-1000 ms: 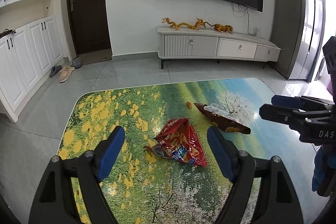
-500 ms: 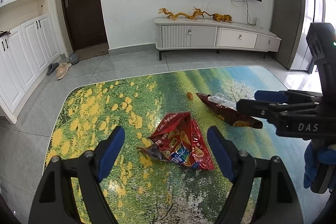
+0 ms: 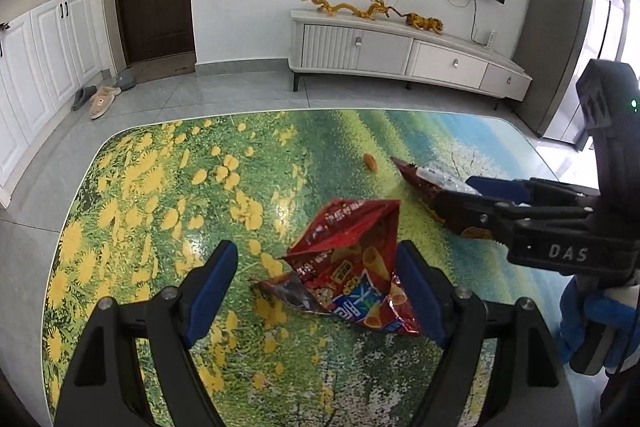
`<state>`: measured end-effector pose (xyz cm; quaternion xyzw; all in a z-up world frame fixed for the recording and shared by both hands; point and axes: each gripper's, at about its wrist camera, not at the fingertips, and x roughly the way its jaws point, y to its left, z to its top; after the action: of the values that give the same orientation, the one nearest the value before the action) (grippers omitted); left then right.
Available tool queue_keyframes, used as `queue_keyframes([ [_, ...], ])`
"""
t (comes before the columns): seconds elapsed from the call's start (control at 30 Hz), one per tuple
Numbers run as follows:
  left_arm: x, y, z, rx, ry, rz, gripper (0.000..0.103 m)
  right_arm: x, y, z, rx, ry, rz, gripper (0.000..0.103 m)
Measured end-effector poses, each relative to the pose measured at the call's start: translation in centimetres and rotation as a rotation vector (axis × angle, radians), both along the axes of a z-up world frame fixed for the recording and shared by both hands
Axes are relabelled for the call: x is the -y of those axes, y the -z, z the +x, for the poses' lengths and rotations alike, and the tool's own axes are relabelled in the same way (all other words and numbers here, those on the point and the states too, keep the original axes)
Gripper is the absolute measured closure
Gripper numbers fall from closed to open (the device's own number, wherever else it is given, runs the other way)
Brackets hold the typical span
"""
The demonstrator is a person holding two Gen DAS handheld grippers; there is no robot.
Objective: Collect trash
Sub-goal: 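Grasp the red chip bag with the left tool while the right tool grasps the white-printed wrapper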
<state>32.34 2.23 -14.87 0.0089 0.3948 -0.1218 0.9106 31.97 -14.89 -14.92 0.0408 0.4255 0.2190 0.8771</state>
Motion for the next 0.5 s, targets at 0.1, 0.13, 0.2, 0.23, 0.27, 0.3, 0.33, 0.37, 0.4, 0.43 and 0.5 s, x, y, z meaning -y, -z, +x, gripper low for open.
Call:
queue_keyframes([
  [0.1, 0.2, 0.2, 0.1, -0.014, 0.016, 0.001, 0.025, -0.2, 0.0, 0.0, 0.008, -0.007, -0.019, 0.058],
  [0.13, 0.3, 0.2, 0.2, -0.019, 0.023, 0.002, 0.029, -0.4, 0.0, -0.1, 0.011, -0.010, -0.027, 0.062],
  [0.2, 0.5, 0.4, 0.4, -0.034, 0.035, 0.006, 0.037, -0.8, 0.2, -0.2, 0.017, -0.015, -0.041, 0.065],
  [0.23, 0.6, 0.5, 0.5, -0.041, 0.040, 0.008, 0.044, -0.8, 0.2, -0.2, 0.020, -0.019, -0.046, 0.069],
  [0.27, 0.7, 0.6, 0.5, -0.046, 0.045, 0.012, 0.046, -0.9, 0.2, -0.4, 0.024, -0.020, -0.052, 0.070],
  [0.3, 0.8, 0.5, 0.4, -0.042, 0.048, 0.016, 0.049, -0.9, 0.2, -0.5, 0.029, -0.018, -0.060, 0.071],
  [0.33, 1.0, 0.5, 0.3, -0.036, 0.053, 0.023, 0.057, -0.8, 0.2, -0.7, 0.034, -0.016, -0.062, 0.074],
  [0.37, 1.2, 0.5, 0.2, -0.033, 0.060, 0.033, 0.062, -0.7, 0.1, -0.9, 0.037, -0.013, -0.060, 0.077],
  [0.4, 1.4, 0.6, 0.1, -0.038, 0.064, 0.044, 0.077, -0.5, 0.1, -1.2, 0.039, -0.010, -0.060, 0.077],
  [0.43, 1.6, 0.6, -0.1, -0.039, 0.067, 0.050, 0.080, -0.4, 0.0, -1.4, 0.040, -0.007, -0.061, 0.078],
  [0.5, 2.0, 0.5, -0.6, -0.026, 0.067, 0.065, 0.084, 0.2, 0.0, -2.0, 0.038, 0.001, -0.060, 0.079],
])
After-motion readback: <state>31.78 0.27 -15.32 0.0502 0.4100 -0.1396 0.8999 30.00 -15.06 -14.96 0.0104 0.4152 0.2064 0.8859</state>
